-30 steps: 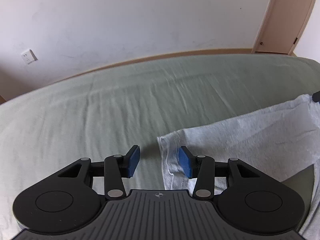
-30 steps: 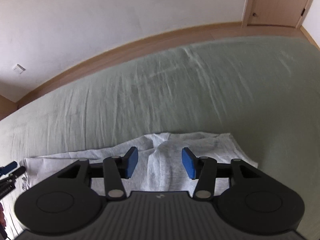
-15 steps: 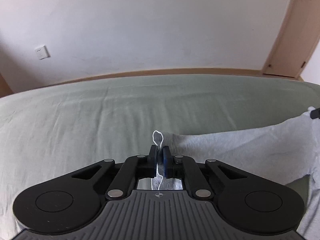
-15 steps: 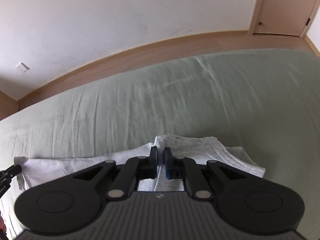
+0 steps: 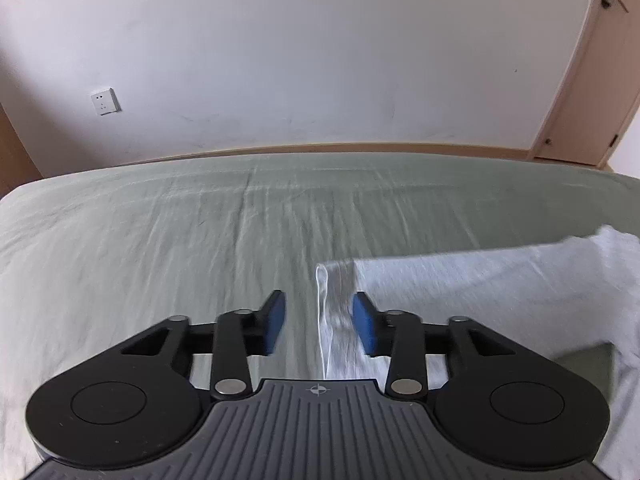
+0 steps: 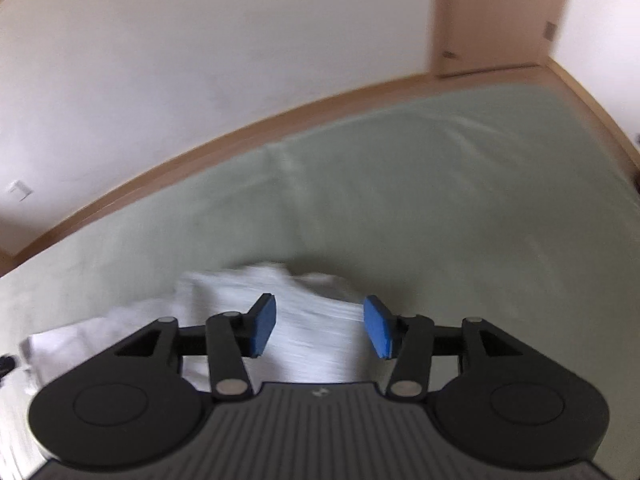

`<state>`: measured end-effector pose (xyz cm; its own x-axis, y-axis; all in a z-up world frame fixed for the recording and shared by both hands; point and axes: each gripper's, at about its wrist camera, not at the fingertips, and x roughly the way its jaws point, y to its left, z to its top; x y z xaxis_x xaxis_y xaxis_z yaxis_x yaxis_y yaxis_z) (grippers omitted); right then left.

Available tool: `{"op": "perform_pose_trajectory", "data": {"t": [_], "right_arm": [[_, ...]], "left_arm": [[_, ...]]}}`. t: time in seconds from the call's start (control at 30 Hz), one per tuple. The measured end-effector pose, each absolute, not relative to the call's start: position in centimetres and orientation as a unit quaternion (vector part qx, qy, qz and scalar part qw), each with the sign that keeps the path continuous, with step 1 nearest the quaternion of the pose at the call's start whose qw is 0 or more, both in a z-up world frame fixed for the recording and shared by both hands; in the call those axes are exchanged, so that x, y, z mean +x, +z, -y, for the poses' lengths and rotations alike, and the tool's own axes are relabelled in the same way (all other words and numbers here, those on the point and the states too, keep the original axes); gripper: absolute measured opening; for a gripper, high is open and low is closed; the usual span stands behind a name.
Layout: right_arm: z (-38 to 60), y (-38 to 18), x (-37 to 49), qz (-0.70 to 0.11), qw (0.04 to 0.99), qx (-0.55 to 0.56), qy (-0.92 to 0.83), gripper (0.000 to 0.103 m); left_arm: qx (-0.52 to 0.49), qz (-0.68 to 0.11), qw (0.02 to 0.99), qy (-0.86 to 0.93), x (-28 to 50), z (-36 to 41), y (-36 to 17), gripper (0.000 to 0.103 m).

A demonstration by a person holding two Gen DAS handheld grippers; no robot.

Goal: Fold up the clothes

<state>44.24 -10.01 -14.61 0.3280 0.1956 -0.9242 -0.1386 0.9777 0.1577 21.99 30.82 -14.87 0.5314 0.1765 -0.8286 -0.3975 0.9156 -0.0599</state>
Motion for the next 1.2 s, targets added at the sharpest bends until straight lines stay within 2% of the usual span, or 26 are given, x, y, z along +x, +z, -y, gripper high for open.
{"op": "perform_pose_trajectory", "data": {"t": [0.13, 0.3, 0.7, 0.87, 1.13, 1.2], "right_arm": [[12.4, -15.2, 43.1, -0.587, 0.802, 0.050, 0.103, 0.052], [12.2, -14.7, 38.2, -0.608, 0.778, 0.072, 0.145, 0.052], [10.9, -15.9, 14.3, -0.660, 0.710, 0.041, 0.243, 0.052], [11.2, -16.9, 12.3, -0.661, 0.708, 0.057, 0.243, 0.052], [12.9, -14.7, 11.0, -0.627, 0.733, 0.057, 0.258, 0.052], [13.1, -14.5, 10.7, -0.622, 0.736, 0.056, 0.261, 0.052]], "left_arm": [[-0.117, -0.483, 0.863, 0.093, 19.0, -25.5, -14.5, 0.040], [-0.130, -0.539, 0.832, 0.024, 15.6, -18.2, -16.6, 0.040], [-0.168, -0.575, 0.799, 0.050, 13.3, -17.0, -19.5, 0.041], [-0.155, -0.570, 0.805, 0.050, 13.3, -15.5, -19.9, 0.041], [-0.205, -0.548, 0.810, 0.033, 12.4, -15.3, -20.2, 0.040], [-0.235, -0.543, 0.805, 0.047, 12.3, -16.0, -20.3, 0.036]]}}
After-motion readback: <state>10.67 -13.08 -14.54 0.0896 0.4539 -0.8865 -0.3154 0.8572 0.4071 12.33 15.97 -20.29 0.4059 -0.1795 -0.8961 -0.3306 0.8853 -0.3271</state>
